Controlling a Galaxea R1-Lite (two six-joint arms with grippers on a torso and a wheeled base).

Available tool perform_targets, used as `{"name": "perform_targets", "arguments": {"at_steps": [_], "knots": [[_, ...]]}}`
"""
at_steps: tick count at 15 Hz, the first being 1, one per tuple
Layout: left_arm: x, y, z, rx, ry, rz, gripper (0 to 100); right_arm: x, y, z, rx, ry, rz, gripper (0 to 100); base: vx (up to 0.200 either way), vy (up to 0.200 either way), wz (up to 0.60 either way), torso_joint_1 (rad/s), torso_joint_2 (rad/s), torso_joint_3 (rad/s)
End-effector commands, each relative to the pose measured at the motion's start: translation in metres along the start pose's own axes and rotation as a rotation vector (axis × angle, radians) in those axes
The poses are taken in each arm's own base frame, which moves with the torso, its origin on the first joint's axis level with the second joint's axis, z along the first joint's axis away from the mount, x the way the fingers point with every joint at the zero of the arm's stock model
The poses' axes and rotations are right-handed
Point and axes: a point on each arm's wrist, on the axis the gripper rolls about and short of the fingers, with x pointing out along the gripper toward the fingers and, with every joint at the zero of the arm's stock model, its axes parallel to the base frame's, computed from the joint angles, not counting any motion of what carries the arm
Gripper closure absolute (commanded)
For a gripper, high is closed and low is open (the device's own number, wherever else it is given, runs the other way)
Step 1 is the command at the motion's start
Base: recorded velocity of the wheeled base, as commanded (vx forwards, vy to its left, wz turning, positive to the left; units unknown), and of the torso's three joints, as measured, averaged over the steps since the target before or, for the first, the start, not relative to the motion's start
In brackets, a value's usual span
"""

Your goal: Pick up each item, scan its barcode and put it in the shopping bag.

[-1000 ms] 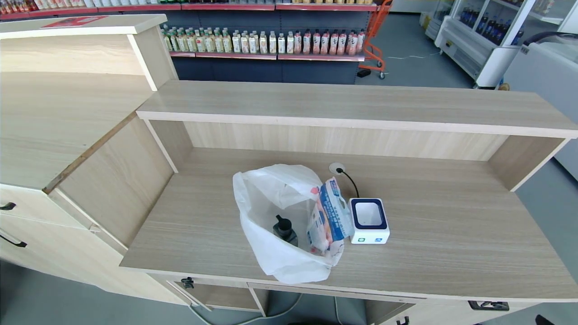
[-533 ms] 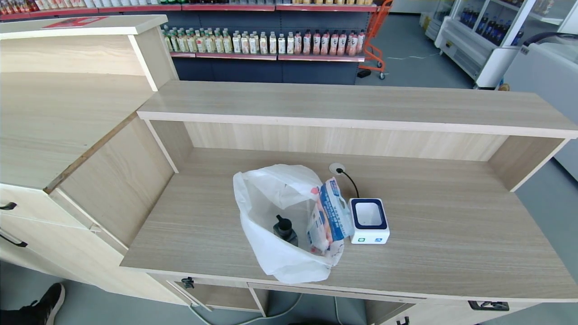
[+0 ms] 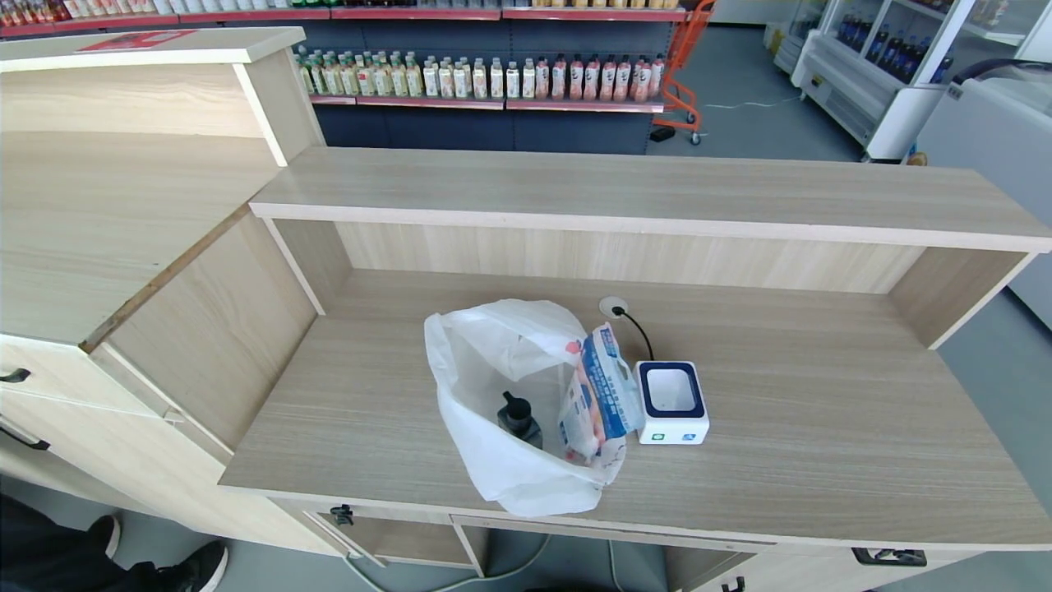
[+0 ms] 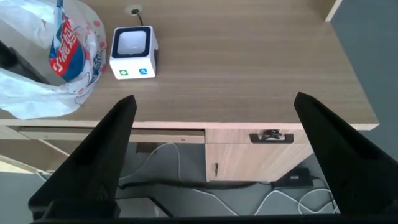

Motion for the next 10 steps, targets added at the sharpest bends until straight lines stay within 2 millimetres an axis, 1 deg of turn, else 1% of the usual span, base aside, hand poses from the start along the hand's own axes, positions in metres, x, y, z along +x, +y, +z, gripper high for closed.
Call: {"name": "perform_targets", "arguments": {"at_steps": [1,2,10], "knots": [[-0.0001,0.0000,0.0000,0.003,-0.002,0.000,0,0.0003,0.0000,0.0000,-0.001,0.005,0.001,0,0.000,0.000,0.00,0.000,0.00,0.000],[-0.0001,0.0000,0.0000,0.003,-0.002,0.000,0,0.0003,0.0000,0.0000,-0.001,0.005,0.001,0,0.000,0.000,0.00,0.000,0.00,0.000],[-0.0001,0.0000,0.0000,0.006,-0.002,0.000,0,0.0003,0.0001,0.0000,-0.002,0.005,0.005,0,0.000,-0.200,0.00,0.002,0.00,0.004]]}}
